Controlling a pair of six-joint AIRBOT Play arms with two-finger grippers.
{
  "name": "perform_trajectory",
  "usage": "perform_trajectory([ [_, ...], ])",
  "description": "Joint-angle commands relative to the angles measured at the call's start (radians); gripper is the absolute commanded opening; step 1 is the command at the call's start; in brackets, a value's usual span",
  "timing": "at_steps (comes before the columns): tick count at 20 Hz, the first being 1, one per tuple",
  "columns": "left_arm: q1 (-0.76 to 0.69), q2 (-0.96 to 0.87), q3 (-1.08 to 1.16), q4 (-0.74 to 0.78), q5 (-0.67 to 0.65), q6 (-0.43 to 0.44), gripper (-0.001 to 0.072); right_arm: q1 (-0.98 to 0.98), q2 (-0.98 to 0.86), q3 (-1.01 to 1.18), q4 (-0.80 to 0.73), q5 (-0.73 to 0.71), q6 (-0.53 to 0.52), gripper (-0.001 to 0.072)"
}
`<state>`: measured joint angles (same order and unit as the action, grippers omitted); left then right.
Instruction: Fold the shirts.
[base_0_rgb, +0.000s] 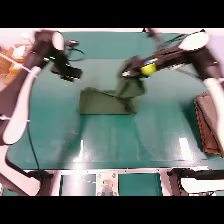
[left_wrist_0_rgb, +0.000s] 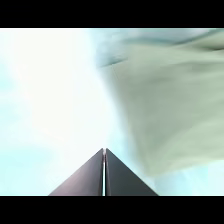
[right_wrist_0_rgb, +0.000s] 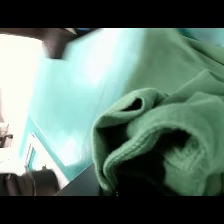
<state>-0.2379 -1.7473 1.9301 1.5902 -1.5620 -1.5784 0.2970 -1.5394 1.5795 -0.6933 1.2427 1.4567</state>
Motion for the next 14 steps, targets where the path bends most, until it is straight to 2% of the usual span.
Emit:
perform_trajectory([
  [1,0.103,0.074,0.005,0.093,-0.1,0.017,0.003,0.286,-0.19,-0.004,0.047,-0.413,0.009,0.0032],
  [2,0.109,0.077,0.006,0.093,-0.1,0.018,0.0031,0.354,-0.255,-0.001,0.074,-0.529,-0.002,0.0114],
  [3,0.11,0.077,0.004,0.093,-0.1,0.037,0.003,0.413,-0.318,0.01,0.074,-0.622,-0.002,0.0344],
  [4,0.11,0.077,0.001,0.09,-0.101,0.053,0.003,0.441,-0.36,0.026,0.066,-0.647,-0.002,0.0482],
  [6,0.11,0.077,0.001,0.082,-0.108,0.079,0.003,0.405,-0.365,0.048,0.013,-0.543,0.005,0.0478],
  [8,0.11,0.077,0.001,0.082,-0.108,0.097,0.003,0.275,-0.314,0.064,0.001,-0.37,0.01,0.0385],
  [11,0.11,0.077,0.001,0.082,-0.108,0.115,0.0031,0.032,-0.212,0.056,-0.006,-0.175,0.029,0.0388],
  [12,0.11,0.077,0.001,0.082,-0.108,0.115,0.0031,-0.039,-0.182,0.047,-0.032,-0.126,0.043,0.0408],
  [14,0.11,0.077,0.001,0.082,-0.109,0.121,0.0031,-0.17,-0.134,-0.004,-0.109,-0.034,0.08,0.0556],
])
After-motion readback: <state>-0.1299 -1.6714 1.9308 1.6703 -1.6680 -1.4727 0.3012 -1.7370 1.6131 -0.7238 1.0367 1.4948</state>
